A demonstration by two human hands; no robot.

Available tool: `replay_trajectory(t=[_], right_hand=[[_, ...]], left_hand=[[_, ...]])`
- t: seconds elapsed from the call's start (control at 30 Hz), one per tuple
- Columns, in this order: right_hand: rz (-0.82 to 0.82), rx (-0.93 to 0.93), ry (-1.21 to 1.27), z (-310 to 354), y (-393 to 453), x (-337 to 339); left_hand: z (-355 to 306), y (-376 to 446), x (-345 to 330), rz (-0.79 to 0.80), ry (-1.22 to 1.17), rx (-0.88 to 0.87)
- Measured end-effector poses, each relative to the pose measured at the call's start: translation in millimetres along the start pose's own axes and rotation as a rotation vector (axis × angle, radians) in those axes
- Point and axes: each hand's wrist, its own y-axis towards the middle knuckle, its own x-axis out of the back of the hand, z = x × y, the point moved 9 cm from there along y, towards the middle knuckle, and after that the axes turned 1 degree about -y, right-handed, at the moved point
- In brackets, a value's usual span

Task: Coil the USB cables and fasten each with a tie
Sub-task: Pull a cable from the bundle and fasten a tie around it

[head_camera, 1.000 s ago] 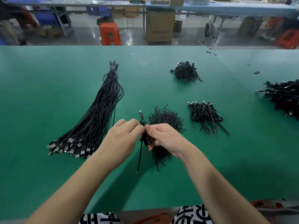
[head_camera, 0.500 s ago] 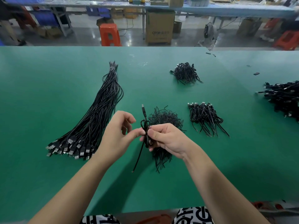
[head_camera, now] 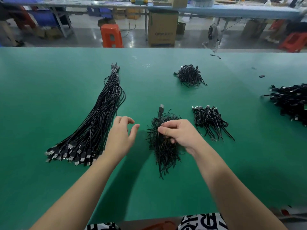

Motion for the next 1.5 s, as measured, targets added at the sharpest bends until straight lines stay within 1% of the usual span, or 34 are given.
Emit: replay_trajectory(t=[0.07, 0.13, 0.2, 0.27, 0.4, 0.5, 0.6, 0.83, 0.93, 1.0, 1.07, 1.13, 1.23, 1.3, 1.37, 1.43, 1.5], right_hand=[[-0.071, -0.001, -0.231, 6, 8, 30], [-0.166, -0.008, -0.416, 11, 22, 66], [-0.275, -0.047, -0.595, 13, 37, 105], [-0.350, -0.135, -0.727, 10, 53, 142], [-0.411, -0.345, -0.903, -8, 82, 200], [-0.424, -0.452, -0.991, -19, 95, 227], [-0.444, -0.533, -1.023, -25, 101, 238], [-0.397, -0.657, -1.101, -50, 100, 235], [-0.396, -0.664, -1.104, -51, 98, 234], [-0.413, -0.640, -1.112, -47, 99, 234], [-0.450, -0.571, -1.121, -35, 98, 230], [-0.484, -0.420, -1.121, -16, 102, 219], [-0.491, -0.120, -1.079, 21, 103, 180], [-0.425, 0.038, -0.996, 40, 98, 138], [-0.301, 0.130, -0.855, 48, 89, 83], [-0.168, 0.171, -0.732, 45, 76, 24], [-0.067, 0.182, -0.667, 32, 64, -33]], left_hand=[[22, 2, -12, -0.011, 0.264, 0.021], [44, 1, -29, 0.057, 0.417, 0.069], [61, -1, -45, 0.132, 0.472, 0.104], [74, -3, -55, 0.171, 0.497, 0.107], [90, -8, -58, 0.159, 0.506, 0.145], [89, -8, -58, 0.135, 0.512, 0.134], [88, -8, -58, 0.127, 0.516, 0.128], [89, -8, -58, 0.124, 0.517, 0.145], [89, -9, -58, 0.125, 0.513, 0.151], [89, -9, -57, 0.123, 0.512, 0.146], [89, -9, -57, 0.118, 0.506, 0.144], [88, -9, -57, 0.116, 0.497, 0.144], [88, -9, -57, 0.111, 0.487, 0.141], [88, -9, -57, 0.114, 0.486, 0.136], [89, -10, -57, 0.113, 0.485, 0.133], [89, -9, -57, 0.113, 0.467, 0.136], [89, -9, -55, 0.104, 0.441, 0.135]])
